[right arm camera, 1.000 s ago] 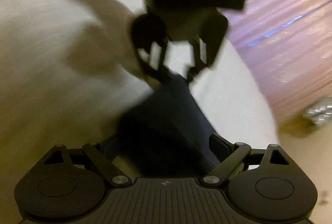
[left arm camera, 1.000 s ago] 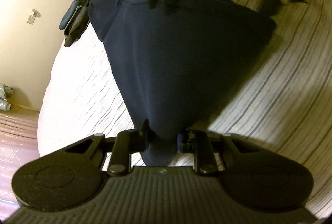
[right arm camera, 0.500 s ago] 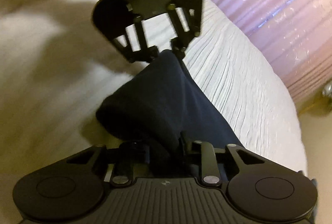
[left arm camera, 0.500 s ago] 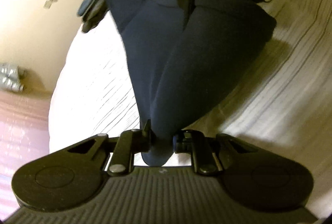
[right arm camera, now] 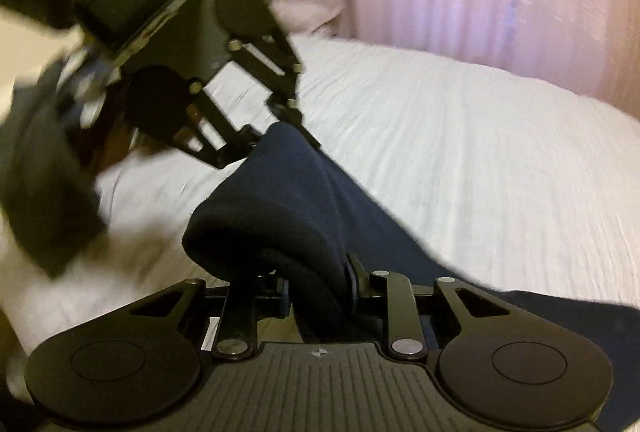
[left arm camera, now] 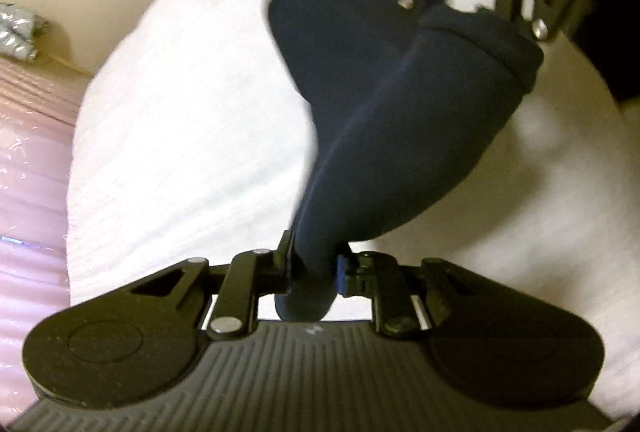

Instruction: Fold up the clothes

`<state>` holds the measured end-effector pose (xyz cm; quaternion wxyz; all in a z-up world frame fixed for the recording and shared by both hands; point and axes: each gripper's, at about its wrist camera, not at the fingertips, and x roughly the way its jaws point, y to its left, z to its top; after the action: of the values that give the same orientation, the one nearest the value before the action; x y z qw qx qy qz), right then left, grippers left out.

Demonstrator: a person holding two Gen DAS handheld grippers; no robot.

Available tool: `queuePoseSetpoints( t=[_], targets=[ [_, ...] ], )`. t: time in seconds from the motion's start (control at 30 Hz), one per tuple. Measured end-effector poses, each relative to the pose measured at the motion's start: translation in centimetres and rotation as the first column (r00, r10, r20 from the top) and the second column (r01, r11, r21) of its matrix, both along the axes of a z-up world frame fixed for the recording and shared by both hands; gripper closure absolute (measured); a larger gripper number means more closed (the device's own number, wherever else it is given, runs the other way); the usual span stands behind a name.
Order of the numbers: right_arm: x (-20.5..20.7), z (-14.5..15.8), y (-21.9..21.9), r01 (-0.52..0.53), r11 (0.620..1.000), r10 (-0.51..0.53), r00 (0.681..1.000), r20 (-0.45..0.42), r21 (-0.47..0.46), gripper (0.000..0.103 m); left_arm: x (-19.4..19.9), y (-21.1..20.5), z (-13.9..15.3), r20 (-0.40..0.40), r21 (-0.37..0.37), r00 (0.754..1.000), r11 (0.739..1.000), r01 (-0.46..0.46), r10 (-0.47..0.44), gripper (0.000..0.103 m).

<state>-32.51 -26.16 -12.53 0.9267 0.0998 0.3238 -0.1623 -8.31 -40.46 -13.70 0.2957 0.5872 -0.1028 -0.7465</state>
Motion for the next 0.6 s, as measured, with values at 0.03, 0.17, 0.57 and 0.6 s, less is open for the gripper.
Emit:
queuePoseSetpoints(
  t=[0.03, 0.17, 0.57, 0.6],
  targets=[
    [-1.0, 1.0, -1.6, 0.032, 0.999, -0.033, 0.999, 0.027, 0.03, 0.078, -1.0, -1.5, 1.4, -0.024, -0.013, 1.0, 1.0, -0.011, 0.011, 0.077],
    [-6.2, 2.9, -8.6, 0.183, 0.967, -0.207, 0.971, 0.123, 0.177, 0.078, -4.3, -6.9, 6.5, -0.149, -0.096, 0.986, 0.991, -0.088, 0.073, 0.06],
    [-26.5, -8.7, -27.7, 0.51, 0.411, -0.802, 0.596, 0.034, 0.755, 0.078, -14.2, -15.7, 2.4, -0.255, 0.084, 0.942, 0.975, -0.205, 0.22, 0.047],
    [-28.0, -10.2, -28.6, 0.504, 0.329, -0.832, 0.555, -0.007, 0.798, 0.078, -14.9, -15.9, 1.1, -0.247, 0.114, 0.941, 0.971, -0.21, 0.233, 0.047]
  ],
)
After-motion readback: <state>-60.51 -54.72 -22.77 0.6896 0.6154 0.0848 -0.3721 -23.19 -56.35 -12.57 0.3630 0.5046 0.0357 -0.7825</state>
